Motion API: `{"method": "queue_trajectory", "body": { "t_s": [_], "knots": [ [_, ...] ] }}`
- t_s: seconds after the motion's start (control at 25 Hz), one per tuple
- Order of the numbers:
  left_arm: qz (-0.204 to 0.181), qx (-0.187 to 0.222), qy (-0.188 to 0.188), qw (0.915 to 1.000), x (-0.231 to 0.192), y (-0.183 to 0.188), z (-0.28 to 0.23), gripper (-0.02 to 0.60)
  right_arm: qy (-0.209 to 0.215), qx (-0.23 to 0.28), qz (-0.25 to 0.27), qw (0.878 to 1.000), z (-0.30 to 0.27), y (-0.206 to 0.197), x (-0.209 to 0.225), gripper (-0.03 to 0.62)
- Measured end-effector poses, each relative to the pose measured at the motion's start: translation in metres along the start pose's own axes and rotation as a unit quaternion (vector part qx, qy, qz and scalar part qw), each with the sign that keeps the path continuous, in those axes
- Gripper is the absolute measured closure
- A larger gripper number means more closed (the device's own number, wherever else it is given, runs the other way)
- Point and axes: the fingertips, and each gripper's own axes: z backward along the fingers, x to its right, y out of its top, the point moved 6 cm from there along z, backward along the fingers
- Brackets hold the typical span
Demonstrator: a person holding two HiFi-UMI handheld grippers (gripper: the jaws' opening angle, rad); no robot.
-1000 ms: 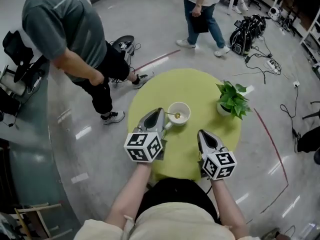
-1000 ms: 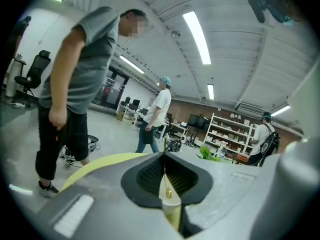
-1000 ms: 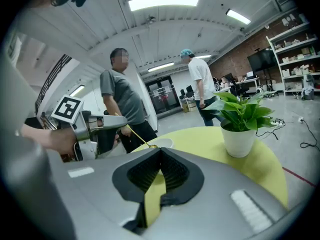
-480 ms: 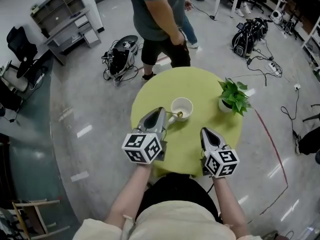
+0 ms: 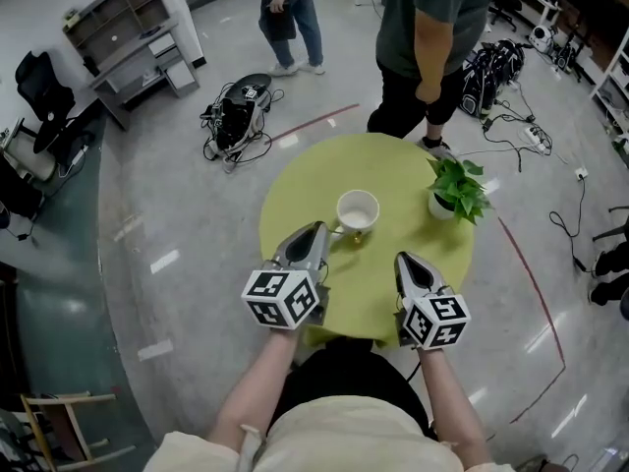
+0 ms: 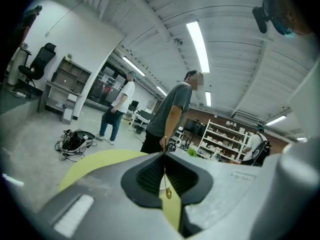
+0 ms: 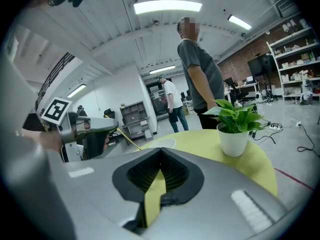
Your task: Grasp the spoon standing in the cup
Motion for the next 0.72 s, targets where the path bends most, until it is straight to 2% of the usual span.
{"method": "queue_trajectory", "body": {
  "t_s": [0.32,0.72],
  "knots": [
    [0.003,-0.024,-0.007,0.9997,0.004,-0.017,0.008,0.575,-0.004,0.0,-0.002,1.0,0.007,-0.004,-0.006,0.592],
    [0.015,-0.042,0.004,0.999,-0.002,-0.035,0.019,0.575,-0.012,-0.003,0.001,1.0,0.013,-0.01,-0.008,0.592]
  ]
}}
